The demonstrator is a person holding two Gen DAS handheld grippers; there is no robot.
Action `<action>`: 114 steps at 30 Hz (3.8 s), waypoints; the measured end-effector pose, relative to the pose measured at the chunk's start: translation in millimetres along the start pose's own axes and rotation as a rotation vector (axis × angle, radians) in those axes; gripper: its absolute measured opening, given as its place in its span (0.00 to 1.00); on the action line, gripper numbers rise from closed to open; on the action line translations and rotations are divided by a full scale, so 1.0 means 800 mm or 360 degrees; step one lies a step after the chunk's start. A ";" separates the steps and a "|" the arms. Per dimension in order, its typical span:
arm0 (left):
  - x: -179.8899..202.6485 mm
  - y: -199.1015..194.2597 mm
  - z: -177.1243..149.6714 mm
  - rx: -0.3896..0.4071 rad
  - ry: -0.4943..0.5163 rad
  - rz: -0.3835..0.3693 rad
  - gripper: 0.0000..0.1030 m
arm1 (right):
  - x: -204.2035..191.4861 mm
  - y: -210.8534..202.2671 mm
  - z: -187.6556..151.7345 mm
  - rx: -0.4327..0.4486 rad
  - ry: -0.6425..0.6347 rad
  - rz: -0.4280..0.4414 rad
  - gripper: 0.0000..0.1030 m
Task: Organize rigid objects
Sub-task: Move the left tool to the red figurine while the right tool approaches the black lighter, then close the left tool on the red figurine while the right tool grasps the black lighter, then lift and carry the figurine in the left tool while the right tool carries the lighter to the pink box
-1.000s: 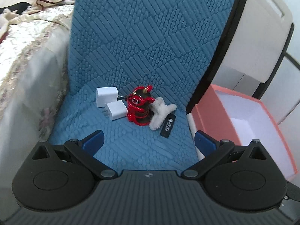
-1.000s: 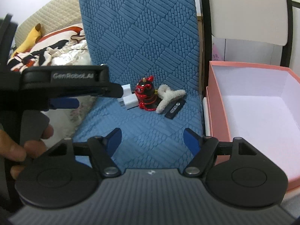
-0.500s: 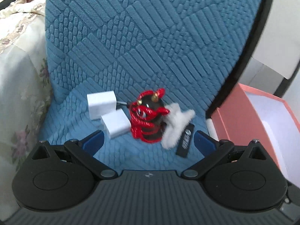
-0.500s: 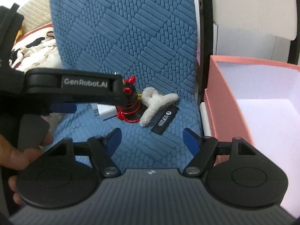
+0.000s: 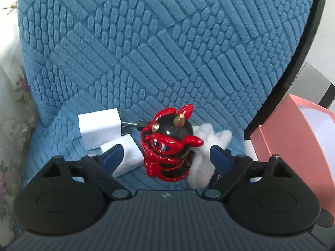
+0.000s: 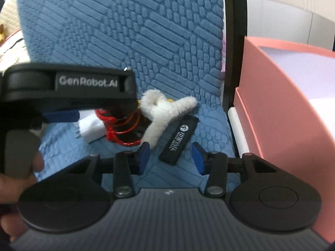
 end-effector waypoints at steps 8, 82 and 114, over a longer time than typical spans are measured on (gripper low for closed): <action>-0.007 0.020 0.007 0.0013 -0.0016 -0.0040 0.83 | -0.004 0.026 -0.001 -0.0015 -0.0023 -0.0030 0.46; 0.015 -0.175 -0.132 -0.0148 -0.0217 0.0056 0.72 | 0.018 -0.132 -0.084 -0.0277 -0.0205 0.0109 0.26; 0.046 -0.293 -0.090 -0.0036 -0.0300 0.0047 0.63 | 0.021 -0.254 -0.016 -0.0100 -0.0176 0.0208 0.25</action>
Point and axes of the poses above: each gripper's, at about its wrist camera, not at the fingertips, and y roughly the way its jaws point, x to its right, z to its top, the point moved 3 cm from there along y, roughly the way its jaws point, and after that the axes turned 9 degrees about x, right-handed, at the moved point
